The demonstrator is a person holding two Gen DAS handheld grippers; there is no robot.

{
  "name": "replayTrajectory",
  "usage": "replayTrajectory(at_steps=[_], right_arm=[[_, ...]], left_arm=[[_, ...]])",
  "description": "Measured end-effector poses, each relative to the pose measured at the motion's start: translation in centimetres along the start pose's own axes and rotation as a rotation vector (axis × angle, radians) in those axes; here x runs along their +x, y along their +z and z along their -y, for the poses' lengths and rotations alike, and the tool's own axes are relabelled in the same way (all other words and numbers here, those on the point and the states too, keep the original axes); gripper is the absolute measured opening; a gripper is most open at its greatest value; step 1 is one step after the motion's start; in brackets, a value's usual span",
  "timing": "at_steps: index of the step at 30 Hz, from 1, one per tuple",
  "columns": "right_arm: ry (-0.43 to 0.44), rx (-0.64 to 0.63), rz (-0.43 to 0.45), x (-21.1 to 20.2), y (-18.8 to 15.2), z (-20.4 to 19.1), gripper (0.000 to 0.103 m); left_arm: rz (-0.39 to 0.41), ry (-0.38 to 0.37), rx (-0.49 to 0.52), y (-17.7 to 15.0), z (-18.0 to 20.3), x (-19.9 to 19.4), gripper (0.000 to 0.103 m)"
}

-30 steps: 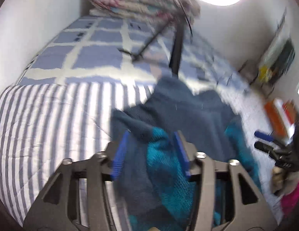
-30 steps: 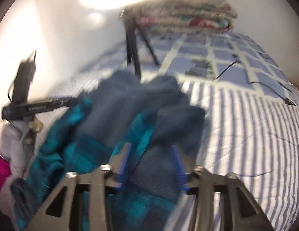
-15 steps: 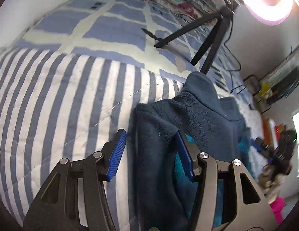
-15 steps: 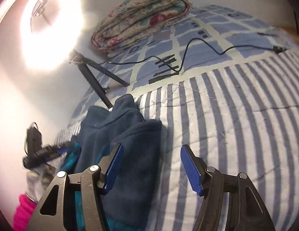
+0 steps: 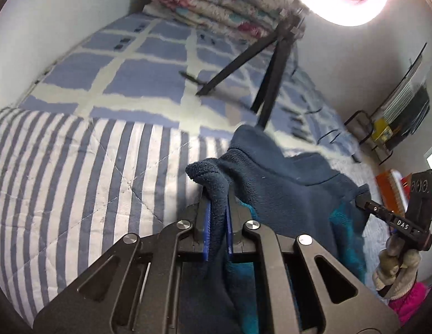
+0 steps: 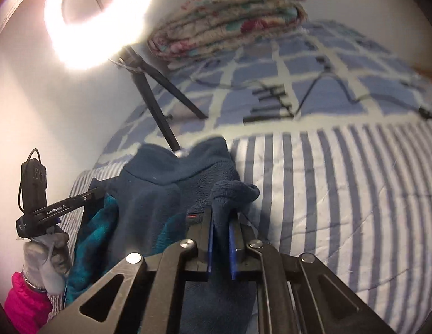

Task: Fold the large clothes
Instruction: 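Lift the folded edge and fold it over toward the collar with both tools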

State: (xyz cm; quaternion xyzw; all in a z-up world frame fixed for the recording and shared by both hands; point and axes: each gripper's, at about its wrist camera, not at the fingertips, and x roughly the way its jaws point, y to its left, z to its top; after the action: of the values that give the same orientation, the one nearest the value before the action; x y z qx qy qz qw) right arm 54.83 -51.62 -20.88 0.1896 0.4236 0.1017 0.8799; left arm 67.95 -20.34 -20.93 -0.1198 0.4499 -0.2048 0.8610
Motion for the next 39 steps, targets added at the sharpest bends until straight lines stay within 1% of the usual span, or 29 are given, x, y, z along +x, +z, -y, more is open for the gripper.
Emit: replayTrajectory(at_steps=[4, 6, 9, 14, 20, 26, 29, 32, 34, 39], right_arm=[[-0.011, -0.046, 0.034, -3.2, 0.4, -1.9, 0.006], [-0.011, -0.067, 0.046, -4.9, 0.4, -3.0, 0.005], [0.004, -0.083, 0.065, -7.6, 0.1, -4.7, 0.005], [0.002, -0.125, 0.081, -12.1, -1.6, -7.1, 0.005], [0.000, -0.144, 0.084, -16.0, -4.4, -8.5, 0.005], [-0.005, -0.144, 0.080, -19.7, -8.5, -9.3, 0.005], [-0.013, -0.167, 0.074, -20.7, -10.6, -9.6, 0.005], [-0.018, -0.163, 0.070, -21.7, -13.1, -9.5, 0.005], [-0.022, -0.154, 0.067, -22.1, -14.8, -9.3, 0.005], [-0.055, -0.180, 0.052, -23.0, -19.4, -9.5, 0.005]], left_arm=[[0.029, -0.028, 0.017, 0.1, 1.3, -3.1, 0.006], [0.051, -0.042, 0.025, -0.2, 2.1, -5.3, 0.006], [0.070, -0.071, 0.009, -1.0, 2.8, -8.1, 0.005], [0.088, -0.097, 0.004, -2.9, 3.7, -12.3, 0.005], [0.090, -0.108, 0.027, -6.2, 5.2, -16.9, 0.005], [0.078, -0.125, 0.033, -10.4, 5.7, -20.3, 0.005], [0.062, -0.122, 0.041, -12.9, 5.7, -21.6, 0.005], [0.046, -0.130, 0.041, -15.1, 5.4, -22.5, 0.005], [0.019, -0.148, 0.033, -16.9, 5.1, -23.0, 0.005], [-0.038, -0.120, 0.085, -21.0, 4.9, -23.3, 0.005]])
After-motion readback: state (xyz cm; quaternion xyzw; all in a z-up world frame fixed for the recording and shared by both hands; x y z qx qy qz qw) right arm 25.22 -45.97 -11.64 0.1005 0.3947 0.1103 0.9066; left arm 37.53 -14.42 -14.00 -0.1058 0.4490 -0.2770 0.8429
